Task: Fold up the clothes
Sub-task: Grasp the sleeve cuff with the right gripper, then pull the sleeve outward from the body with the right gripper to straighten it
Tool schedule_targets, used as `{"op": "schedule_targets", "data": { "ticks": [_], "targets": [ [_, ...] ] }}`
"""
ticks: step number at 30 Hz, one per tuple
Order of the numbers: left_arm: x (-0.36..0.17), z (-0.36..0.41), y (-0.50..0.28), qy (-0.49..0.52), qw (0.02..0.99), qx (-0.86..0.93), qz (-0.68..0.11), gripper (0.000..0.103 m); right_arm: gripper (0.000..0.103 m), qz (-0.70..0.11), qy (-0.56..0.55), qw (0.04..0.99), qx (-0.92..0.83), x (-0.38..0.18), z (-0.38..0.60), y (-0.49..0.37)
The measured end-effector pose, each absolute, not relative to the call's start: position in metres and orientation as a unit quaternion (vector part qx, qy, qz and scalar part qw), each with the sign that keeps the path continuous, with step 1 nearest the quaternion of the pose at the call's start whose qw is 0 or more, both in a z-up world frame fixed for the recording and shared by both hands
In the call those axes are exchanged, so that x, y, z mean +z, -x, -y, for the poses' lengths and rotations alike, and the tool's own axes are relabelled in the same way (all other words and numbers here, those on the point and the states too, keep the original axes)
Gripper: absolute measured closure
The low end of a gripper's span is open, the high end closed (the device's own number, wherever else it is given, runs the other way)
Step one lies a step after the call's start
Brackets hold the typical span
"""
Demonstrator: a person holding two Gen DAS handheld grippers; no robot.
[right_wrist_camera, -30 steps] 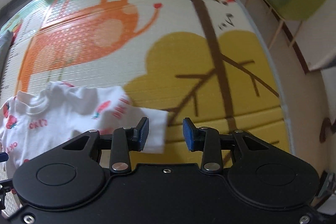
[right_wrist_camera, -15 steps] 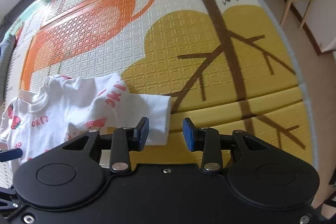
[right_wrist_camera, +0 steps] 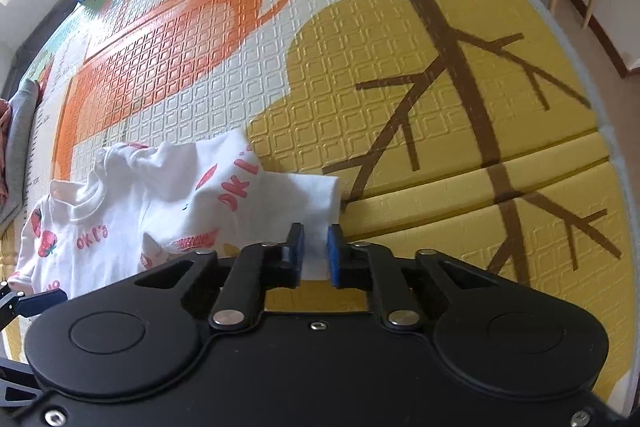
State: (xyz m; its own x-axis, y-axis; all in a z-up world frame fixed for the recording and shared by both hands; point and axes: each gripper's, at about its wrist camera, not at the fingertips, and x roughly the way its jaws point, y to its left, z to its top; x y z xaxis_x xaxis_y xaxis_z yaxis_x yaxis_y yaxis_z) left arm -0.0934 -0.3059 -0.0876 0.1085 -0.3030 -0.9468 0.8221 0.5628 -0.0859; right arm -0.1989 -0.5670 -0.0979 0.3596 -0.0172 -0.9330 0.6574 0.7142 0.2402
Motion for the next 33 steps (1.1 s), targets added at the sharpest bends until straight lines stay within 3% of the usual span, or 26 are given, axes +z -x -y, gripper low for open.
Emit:
{"op": "schedule_targets", "data": {
  "ticks": [10, 16, 21, 33],
  "targets": [
    [-0.099, 0.310, 0.095, -0.246, 0.697, -0.397, -0.545, 0.030, 0.099, -0.513, -0.296, 0.772, -0.231, -0.079, 0.578, 0.209],
    [-0.100, 0.311, 0.096, -0.251, 0.694, -0.397, -0.545, 0.030, 0.093, -0.515, -0.328, 0.759, -0.225, -0.091, 0.577, 0.211],
    [-0.101, 0.309, 0.096, -0.249, 0.695, -0.394, -0.548, 0.030, 0.077, -0.513, -0.348, 0.753, -0.222, -0.096, 0.573, 0.211],
    [-0.103, 0.307, 0.098, -0.248, 0.696, -0.393, -0.548, 0.030, 0.076, -0.471, -0.453, 0.728, -0.209, -0.115, 0.579, 0.221]
  ]
}}
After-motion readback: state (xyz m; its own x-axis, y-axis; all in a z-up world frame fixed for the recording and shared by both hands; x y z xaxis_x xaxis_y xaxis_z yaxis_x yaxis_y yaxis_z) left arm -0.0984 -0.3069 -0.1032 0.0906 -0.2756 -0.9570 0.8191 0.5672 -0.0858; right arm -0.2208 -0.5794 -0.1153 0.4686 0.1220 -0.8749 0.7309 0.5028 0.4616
